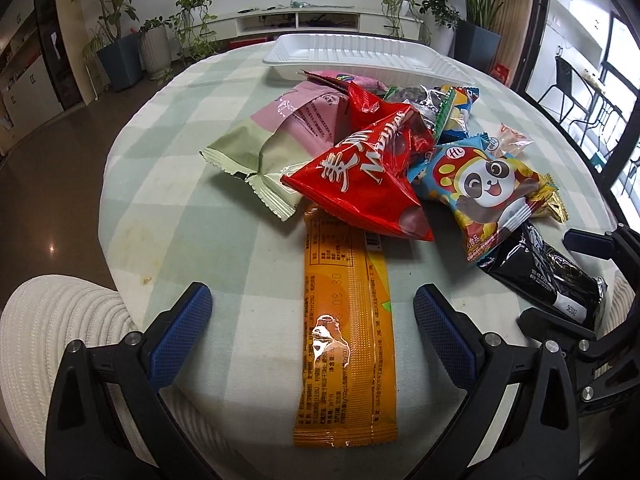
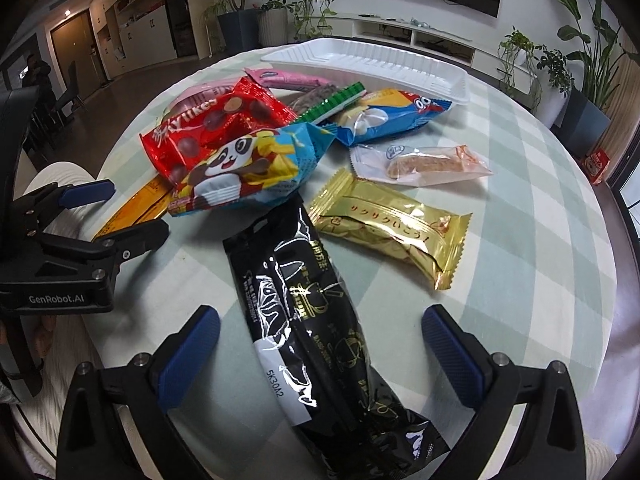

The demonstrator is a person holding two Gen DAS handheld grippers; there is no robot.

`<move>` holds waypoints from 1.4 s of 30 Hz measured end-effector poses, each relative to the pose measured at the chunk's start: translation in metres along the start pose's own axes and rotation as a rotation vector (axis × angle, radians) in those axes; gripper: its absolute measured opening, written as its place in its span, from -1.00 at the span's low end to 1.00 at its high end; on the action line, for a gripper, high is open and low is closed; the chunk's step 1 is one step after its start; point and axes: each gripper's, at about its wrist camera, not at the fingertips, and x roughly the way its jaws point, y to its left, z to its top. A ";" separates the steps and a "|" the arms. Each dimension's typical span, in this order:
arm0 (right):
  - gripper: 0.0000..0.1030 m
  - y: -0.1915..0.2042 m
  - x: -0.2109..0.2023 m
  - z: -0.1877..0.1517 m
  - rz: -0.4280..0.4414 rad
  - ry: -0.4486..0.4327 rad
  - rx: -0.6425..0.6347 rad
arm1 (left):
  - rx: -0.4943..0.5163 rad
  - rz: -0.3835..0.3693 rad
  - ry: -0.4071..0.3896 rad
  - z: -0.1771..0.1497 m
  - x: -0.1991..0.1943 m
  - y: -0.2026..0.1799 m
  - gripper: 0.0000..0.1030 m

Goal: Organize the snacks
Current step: 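Grasp the orange stick packet with left tool while right tool grasps black packet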

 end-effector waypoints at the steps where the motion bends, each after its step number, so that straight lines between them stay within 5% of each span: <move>1: 1.00 0.000 0.000 0.000 0.001 -0.002 0.000 | 0.001 0.001 0.000 -0.001 -0.001 0.000 1.00; 7: 0.85 0.001 -0.004 -0.004 0.011 -0.025 -0.007 | 0.013 -0.002 0.000 -0.006 -0.007 -0.006 0.91; 9: 0.46 0.001 -0.008 -0.005 0.020 -0.040 -0.016 | 0.031 -0.014 -0.004 -0.008 -0.010 -0.011 0.74; 12: 0.07 0.001 -0.011 -0.004 0.021 -0.053 -0.023 | 0.087 -0.066 -0.014 -0.010 -0.017 -0.020 0.17; 15: -0.04 0.001 -0.012 -0.005 0.023 -0.060 -0.023 | 0.115 -0.087 -0.025 -0.012 -0.021 -0.026 -0.21; 22: -0.16 0.000 -0.014 -0.007 0.032 -0.074 -0.017 | 0.123 -0.123 -0.016 -0.016 -0.028 -0.025 -0.54; 42: -0.19 -0.044 -0.023 -0.023 0.369 -0.085 0.317 | 0.087 -0.218 -0.004 -0.021 -0.054 -0.013 -0.60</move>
